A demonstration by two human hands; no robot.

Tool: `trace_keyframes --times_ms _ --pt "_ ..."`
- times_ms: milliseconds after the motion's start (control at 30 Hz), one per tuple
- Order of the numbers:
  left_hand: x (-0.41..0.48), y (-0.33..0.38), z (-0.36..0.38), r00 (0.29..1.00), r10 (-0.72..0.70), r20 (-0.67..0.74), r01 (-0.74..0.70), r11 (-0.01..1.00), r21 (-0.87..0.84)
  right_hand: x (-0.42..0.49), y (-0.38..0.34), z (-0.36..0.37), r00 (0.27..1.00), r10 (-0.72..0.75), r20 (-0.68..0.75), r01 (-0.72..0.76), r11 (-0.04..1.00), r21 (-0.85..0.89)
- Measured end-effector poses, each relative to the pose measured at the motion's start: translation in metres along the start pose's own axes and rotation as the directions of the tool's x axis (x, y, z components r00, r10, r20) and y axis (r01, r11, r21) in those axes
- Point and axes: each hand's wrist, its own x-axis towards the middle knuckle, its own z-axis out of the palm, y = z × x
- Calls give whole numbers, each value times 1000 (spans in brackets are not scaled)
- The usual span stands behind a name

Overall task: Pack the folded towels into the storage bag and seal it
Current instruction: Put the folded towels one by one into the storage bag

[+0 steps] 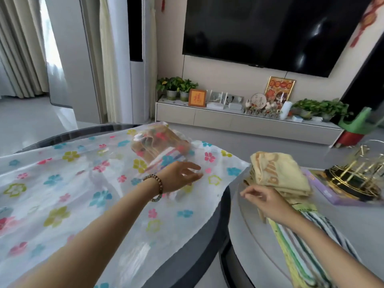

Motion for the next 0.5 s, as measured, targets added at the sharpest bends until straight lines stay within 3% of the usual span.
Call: trace_keyframes --times_ms 200,333,500 --pt "81 61 82 999 -10 -43 -1 967 -255 -5 38 -99 979 99 -181 -107 994 -35" --pt "131 88 137 995 -93 46 102 953 -285 13 74 -138 883 248 -399 -252 967 43" --pt "168 92 180 975 -200 93 219 934 -283 44 102 -150 812 447 -375 -371 892 260"
